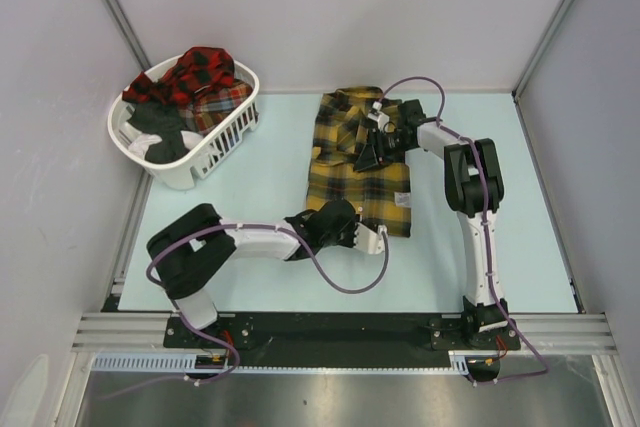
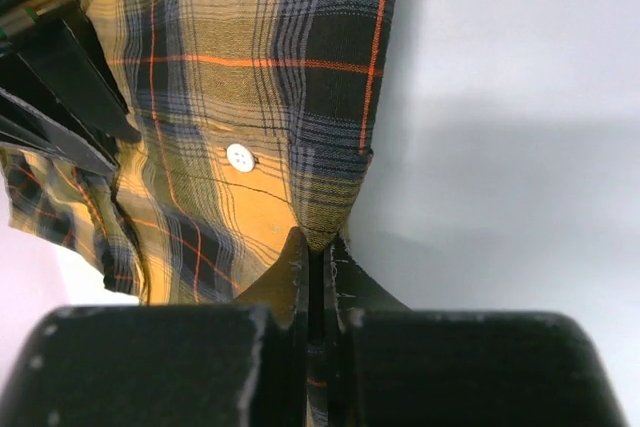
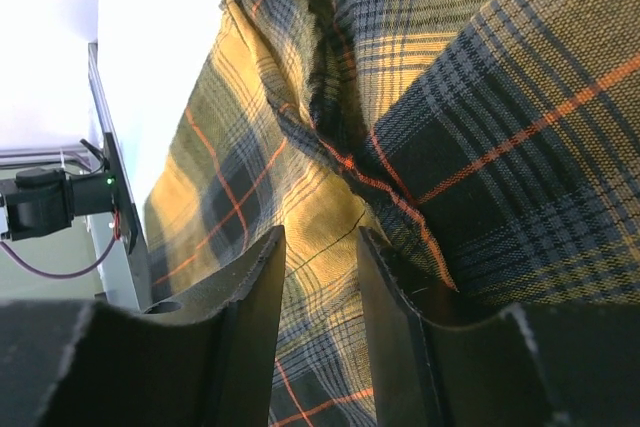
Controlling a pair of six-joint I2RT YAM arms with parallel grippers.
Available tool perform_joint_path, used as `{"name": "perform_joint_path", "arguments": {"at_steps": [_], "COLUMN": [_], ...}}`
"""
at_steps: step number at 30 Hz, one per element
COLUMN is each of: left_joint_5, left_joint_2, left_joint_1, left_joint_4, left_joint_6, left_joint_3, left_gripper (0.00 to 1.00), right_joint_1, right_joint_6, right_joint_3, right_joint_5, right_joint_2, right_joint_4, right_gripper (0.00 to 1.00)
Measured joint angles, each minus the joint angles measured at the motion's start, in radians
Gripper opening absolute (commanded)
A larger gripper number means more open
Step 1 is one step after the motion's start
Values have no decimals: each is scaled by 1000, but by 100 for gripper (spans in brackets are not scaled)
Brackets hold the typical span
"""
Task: Fold and stack the long sleeve shirts
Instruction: Fold the shirt
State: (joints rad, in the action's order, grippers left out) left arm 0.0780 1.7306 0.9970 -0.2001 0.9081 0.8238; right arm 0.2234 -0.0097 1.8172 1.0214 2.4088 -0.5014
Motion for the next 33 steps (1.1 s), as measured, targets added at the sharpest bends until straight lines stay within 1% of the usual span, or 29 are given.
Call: {"name": "perform_joint_path", "arguments": {"at_steps": [3, 6, 9, 13, 16, 21, 25, 27, 33], "left_joint_5": [-11, -43, -86, -166, -229, -282, -311, -328, -375], "left_joint_2": [-40, -113, -206, -285, -300, -300, -289, -267, -131], "left_joint_1": [10, 34, 84, 151, 166, 163, 142, 111, -48], "left_joint_4": [124, 264, 404, 570, 679, 798, 869, 899, 968], "left_joint_6": [-45, -118, -203, -314, -392, -483, -499, -498, -439], "left_joint_3": [46, 82, 97, 129, 177, 268, 346, 394, 564], "left_gripper": [0, 0, 0, 0, 0, 0, 0, 0, 1], "right_joint_1": [5, 10, 18, 27, 37, 76, 98, 103, 101], "right_joint_6": [3, -5, -27, -65, -104, -186, -255, -286, -356], "right_joint_3": [-20, -43, -88, -150, -210, -309, -329, -329, -330], "right_joint_5": [-7, -15, -15, -8, 7, 25, 32, 34, 34], "right_joint_2": [-23, -58, -119, -185, -208, -214, -214, -214, -213], "right_joint_4": [-8, -44, -72, -92, -115, -184, -244, -265, -320], "right_gripper": [42, 42, 41, 40, 39, 38, 38, 35, 32]}}
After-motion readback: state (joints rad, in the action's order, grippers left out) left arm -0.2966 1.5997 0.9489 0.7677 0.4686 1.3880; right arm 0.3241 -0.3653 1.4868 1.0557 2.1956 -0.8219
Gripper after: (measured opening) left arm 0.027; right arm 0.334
